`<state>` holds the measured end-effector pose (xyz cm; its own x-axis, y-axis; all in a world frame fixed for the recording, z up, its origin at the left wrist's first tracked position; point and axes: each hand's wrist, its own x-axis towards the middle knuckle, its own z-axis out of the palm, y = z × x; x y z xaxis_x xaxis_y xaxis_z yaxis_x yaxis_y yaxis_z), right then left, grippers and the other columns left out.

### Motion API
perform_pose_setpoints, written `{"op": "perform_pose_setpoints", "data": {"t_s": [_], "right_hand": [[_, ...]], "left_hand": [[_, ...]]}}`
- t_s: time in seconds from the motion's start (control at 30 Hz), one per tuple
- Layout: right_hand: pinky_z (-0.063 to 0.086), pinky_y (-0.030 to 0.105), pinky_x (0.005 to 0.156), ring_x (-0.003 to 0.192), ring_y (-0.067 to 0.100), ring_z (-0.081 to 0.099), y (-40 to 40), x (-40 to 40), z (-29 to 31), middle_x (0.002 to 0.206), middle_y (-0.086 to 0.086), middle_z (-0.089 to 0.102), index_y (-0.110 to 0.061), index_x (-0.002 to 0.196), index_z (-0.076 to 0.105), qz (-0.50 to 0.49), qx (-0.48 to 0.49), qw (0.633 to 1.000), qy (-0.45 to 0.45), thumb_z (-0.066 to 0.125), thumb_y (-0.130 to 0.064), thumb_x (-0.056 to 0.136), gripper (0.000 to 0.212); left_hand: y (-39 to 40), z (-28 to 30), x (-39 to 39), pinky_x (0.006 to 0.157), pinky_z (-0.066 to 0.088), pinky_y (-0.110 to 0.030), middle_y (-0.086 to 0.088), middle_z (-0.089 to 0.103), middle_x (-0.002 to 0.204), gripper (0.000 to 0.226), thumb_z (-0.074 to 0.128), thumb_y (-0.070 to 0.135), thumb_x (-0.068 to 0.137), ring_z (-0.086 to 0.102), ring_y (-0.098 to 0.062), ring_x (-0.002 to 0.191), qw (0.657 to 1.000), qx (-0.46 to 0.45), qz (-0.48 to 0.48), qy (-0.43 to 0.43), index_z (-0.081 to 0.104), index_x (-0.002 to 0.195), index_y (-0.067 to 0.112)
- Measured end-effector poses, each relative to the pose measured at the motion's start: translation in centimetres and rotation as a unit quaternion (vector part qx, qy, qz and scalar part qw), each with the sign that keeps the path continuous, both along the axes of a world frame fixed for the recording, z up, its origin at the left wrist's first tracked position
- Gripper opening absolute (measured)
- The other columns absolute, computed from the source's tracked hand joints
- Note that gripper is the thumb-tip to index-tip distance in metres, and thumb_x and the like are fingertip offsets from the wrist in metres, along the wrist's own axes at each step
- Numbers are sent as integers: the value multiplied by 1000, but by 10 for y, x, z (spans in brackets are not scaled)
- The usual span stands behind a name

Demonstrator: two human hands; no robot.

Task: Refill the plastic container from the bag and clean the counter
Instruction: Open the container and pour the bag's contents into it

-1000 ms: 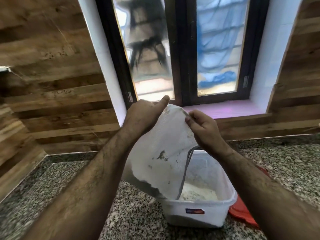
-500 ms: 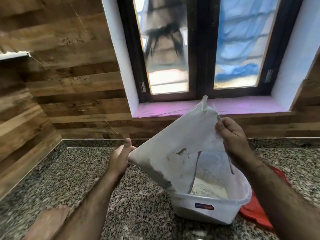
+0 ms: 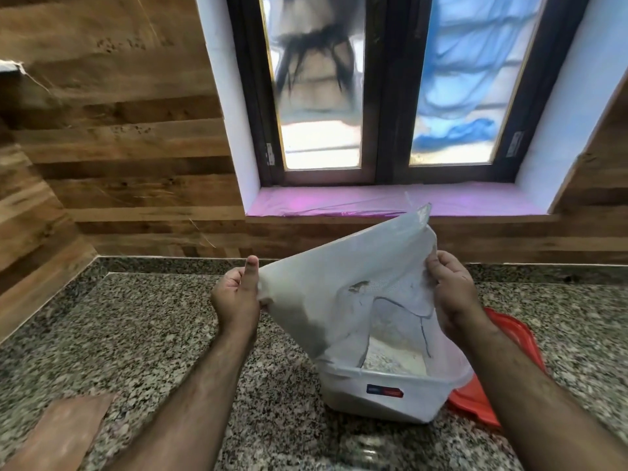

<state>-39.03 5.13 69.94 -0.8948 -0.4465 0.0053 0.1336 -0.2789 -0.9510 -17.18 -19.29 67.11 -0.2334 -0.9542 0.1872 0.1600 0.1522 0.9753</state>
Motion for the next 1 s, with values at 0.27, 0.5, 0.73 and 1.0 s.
{"op": "perform_pose_setpoints", "data": {"t_s": [0.27,0.5,0.73,1.0], "right_hand": [[56,29,63,82,14,66,20,-7,-10,90,-2,74,-21,105,68,-92,90,992,9,47,-33,115,26],[55,50,101,122,34,65,36,-25,-7,132,9,66,-39,128,61,-146,209,959,123,39,-61,105,38],[44,49,115,136,21,55,29,-12,79,151,6,60,-19,150,59,-53,307,801,511,34,-62,107,66],[54,41,95,108,16,59,-23,-8,98,121,-3,63,-20,128,68,137,393,721,554,55,-60,102,50]], "left_hand": [[4,35,-22,47,35,-29,-1,53,50,76,72,69,88,43,-12,48,978,-203,30,-27,54,54,4],[13,73,-37,49,38,-13,12,57,56,40,76,49,93,51,5,48,935,-351,10,-44,65,66,21],[5,86,-55,45,37,-28,-2,53,49,74,61,70,98,50,-13,44,890,-447,-53,-67,67,59,7],[8,94,-60,44,31,-42,-15,44,51,78,51,65,105,36,-16,48,902,-426,-66,-29,51,58,2]]}}
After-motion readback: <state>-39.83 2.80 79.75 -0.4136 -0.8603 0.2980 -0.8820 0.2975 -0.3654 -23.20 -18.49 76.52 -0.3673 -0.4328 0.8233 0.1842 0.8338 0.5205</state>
